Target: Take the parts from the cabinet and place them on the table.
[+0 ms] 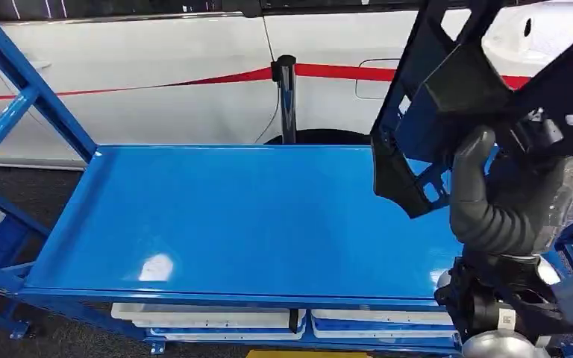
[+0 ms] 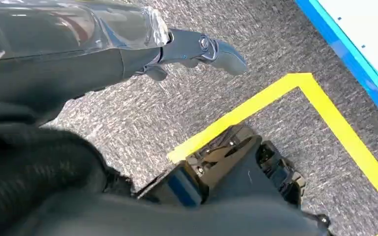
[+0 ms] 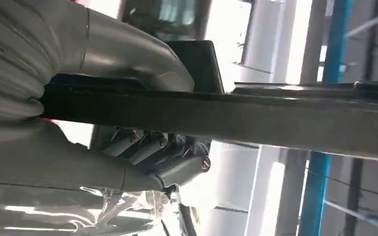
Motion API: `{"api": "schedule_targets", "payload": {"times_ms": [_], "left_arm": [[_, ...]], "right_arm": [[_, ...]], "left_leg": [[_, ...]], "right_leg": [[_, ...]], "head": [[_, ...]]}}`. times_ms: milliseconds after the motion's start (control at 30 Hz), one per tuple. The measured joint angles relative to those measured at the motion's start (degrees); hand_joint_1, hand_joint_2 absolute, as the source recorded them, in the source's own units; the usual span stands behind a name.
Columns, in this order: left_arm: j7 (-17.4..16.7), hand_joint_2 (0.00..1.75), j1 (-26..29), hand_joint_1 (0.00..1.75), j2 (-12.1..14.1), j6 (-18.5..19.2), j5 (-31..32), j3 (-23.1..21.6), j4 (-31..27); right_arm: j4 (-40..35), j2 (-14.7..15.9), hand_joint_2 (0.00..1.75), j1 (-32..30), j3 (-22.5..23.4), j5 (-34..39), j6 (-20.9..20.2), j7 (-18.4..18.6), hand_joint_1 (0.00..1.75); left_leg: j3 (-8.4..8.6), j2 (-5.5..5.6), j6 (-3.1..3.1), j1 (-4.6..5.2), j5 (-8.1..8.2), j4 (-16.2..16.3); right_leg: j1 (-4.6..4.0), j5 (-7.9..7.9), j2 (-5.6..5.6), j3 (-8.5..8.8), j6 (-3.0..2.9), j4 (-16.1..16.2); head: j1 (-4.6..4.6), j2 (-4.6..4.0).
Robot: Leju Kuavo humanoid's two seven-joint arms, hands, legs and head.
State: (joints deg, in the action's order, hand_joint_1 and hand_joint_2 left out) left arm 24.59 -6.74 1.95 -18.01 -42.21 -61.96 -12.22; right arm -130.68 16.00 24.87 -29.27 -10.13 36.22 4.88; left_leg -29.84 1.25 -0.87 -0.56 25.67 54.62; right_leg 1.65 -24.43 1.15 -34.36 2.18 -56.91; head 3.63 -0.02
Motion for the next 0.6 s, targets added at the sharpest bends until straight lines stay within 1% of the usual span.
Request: {"api": "schedule_targets", "payload": {"times_ms": [67, 100, 167, 200, 267, 333, 400, 533, 600], "left_arm": [[-1.60, 1.75, -0.28, 0.00, 0.00, -0.17, 0.04, 0.44, 0.00], [-3.24, 1.75, -0.44, 0.00, 0.00, 0.02, 0.13, 0.77, 0.00], [-6.12, 1.75, -1.04, 0.00, 0.00, 1.57, 1.09, 1.03, 0.00], [-6.41, 1.75, -1.27, 0.00, 0.00, 2.19, 1.18, 1.03, 0.00], [-9.29, 1.75, -1.65, 0.00, 0.00, 2.10, 2.18, 1.14, 0.00], [-11.04, 1.75, -2.06, 0.00, -0.04, 2.05, 3.24, 1.11, 0.00], [-11.61, 1.75, -2.37, 0.00, -0.07, 2.10, 3.95, 1.09, 0.00], [-12.35, 1.75, -2.83, 0.00, -0.07, 2.65, 4.28, 1.09, 0.00], [-12.40, 1.75, -2.96, 0.00, -0.07, 2.84, 4.68, 1.09, 0.00]], "right_arm": [[-1.03, 0.09, 1.75, 0.47, 0.20, 5.53, -0.31, -1.27, 1.75], [-1.45, 0.09, 1.75, 0.47, 0.33, 9.34, -0.77, -2.56, 1.75], [-1.66, -0.28, 1.75, 0.19, 0.55, 21.73, -2.44, -8.03, 1.75], [-1.66, -0.57, 1.75, -0.25, 0.63, 26.50, -3.46, -10.57, 1.75], [-1.66, -1.54, 1.75, -1.54, 0.83, 34.60, -5.99, -16.21, 1.75], [-1.53, -2.62, 1.75, -2.68, 0.83, 39.10, -8.20, -20.29, 1.75], [-1.38, -3.67, 1.75, -3.76, 0.83, 42.36, -10.23, -22.75, 1.75], [-1.01, -5.05, 1.75, -5.70, 0.83, 45.72, -13.23, -25.36, 1.75], [-0.86, -5.49, 1.75, -6.39, 0.85, 46.90, -14.03, -25.79, 1.75]], "left_leg": [[0.00, 0.01, 0.00, 0.00, 0.00, 0.00], [0.00, 0.01, 0.00, 0.00, 0.00, -0.01], [-0.02, 0.01, 0.00, 0.00, 0.00, -0.02], [-0.02, 0.01, 0.00, 0.00, 0.00, -0.02], [-0.08, 0.04, -0.03, 0.01, 0.02, 0.05], [-0.15, 0.05, -0.05, 0.03, 0.03, 0.06], [-0.18, 0.05, -0.15, 0.07, 0.10, 0.13], [-0.43, 0.05, -0.55, 0.17, 0.35, 0.57], [-0.61, 0.04, -0.79, 0.25, 0.45, 0.84]], "right_leg": [[0.00, 0.00, -0.02, 0.03, 0.00, 0.00], [0.00, 0.00, -0.03, 0.04, 0.00, 0.00], [0.00, 0.00, -0.04, 0.04, 0.00, -0.01], [0.00, 0.00, -0.05, 0.04, 0.00, -0.01], [0.06, 0.01, -0.12, 0.04, 0.01, 0.02], [0.12, 0.01, -0.17, 0.04, 0.02, 0.01], [0.18, 0.01, -0.17, 0.04, 0.03, 0.01], [0.27, 0.02, -0.20, 0.04, 0.20, 0.01], [0.34, 0.08, -0.20, 0.04, 0.53, 0.03]], "head": [[0.00, 0.00], [0.00, 0.00], [0.00, 0.00], [0.00, 0.00], [0.00, 0.00], [0.00, 0.00], [0.00, 0.00], [0.00, 0.00], [0.00, 0.00]]}}
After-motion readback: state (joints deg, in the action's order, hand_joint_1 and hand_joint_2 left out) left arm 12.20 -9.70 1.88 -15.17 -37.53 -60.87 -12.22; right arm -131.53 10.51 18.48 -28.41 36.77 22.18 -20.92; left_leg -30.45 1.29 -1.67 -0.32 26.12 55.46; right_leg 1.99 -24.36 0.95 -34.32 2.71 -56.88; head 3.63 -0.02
